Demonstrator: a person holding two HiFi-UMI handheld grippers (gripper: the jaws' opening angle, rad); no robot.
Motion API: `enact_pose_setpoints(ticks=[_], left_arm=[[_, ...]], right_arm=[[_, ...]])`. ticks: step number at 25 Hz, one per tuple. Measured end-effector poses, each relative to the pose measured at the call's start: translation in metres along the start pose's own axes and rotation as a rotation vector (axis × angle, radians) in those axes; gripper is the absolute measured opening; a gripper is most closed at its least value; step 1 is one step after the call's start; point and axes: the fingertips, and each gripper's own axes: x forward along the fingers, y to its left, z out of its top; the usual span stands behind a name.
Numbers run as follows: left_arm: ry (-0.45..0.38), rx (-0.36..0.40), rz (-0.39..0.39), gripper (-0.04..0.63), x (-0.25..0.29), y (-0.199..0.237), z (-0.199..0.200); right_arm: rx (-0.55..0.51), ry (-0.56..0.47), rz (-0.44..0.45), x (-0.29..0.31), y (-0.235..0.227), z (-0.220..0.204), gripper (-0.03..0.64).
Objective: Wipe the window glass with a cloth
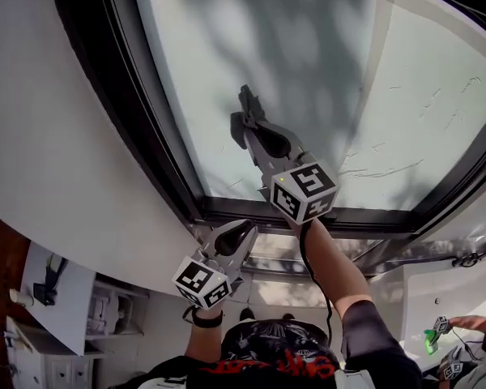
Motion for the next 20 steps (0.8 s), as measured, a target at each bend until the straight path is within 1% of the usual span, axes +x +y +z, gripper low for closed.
enact_pose_setpoints(ticks=[1,2,4,6,8,11,13,15,17,18,19,20], left_arm=[[-0.004,0.000,0.011,0.034,-0.004,0.002,0.001],[-0.005,0.000,0.017,0.034,-0.006,0.003,0.002],[0.004,-0.002,0.015,0.034,-0.007,0.003,0.000],[0.026,-0.003,-0.004,0.034,-0.001,0.000,-0.003],[0.040,-0.002,-0.052,0.034,0.015,-0.008,-0.008],[0.052,0.005,-0.139,0.034,0.041,-0.031,-0.011],[0.061,0.014,-0.185,0.034,0.052,-0.047,-0.013],[0.070,0.019,-0.218,0.034,0.059,-0.058,-0.017],[0.074,0.017,-0.232,0.034,0.062,-0.062,-0.019],[0.073,0.014,-0.231,0.034,0.062,-0.062,-0.020],[0.070,0.011,-0.224,0.034,0.062,-0.060,-0.020],[0.067,0.006,-0.215,0.034,0.060,-0.058,-0.020]], right_arm=[[0.024,0.017,-0.017,0.003,-0.010,-0.005,0.026],[0.032,0.024,-0.055,-0.002,-0.026,-0.007,0.025],[0.018,0.001,-0.161,-0.031,-0.065,0.000,0.026],[0.018,-0.048,-0.280,-0.077,-0.110,0.017,0.025],[0.017,-0.086,-0.422,-0.137,-0.158,0.038,0.026],[0.014,-0.118,-0.677,-0.239,-0.228,0.060,0.026],[0.012,-0.135,-0.852,-0.310,-0.267,0.070,0.025],[-0.007,-0.162,-1.027,-0.381,-0.294,0.084,0.026],[-0.034,-0.188,-1.180,-0.445,-0.308,0.100,0.026],[-0.041,-0.196,-1.239,-0.470,-0.312,0.106,0.026],[-0.042,-0.201,-1.275,-0.486,-0.313,0.111,0.025],[-0.046,-0.201,-1.283,-0.491,-0.311,0.115,0.026]])
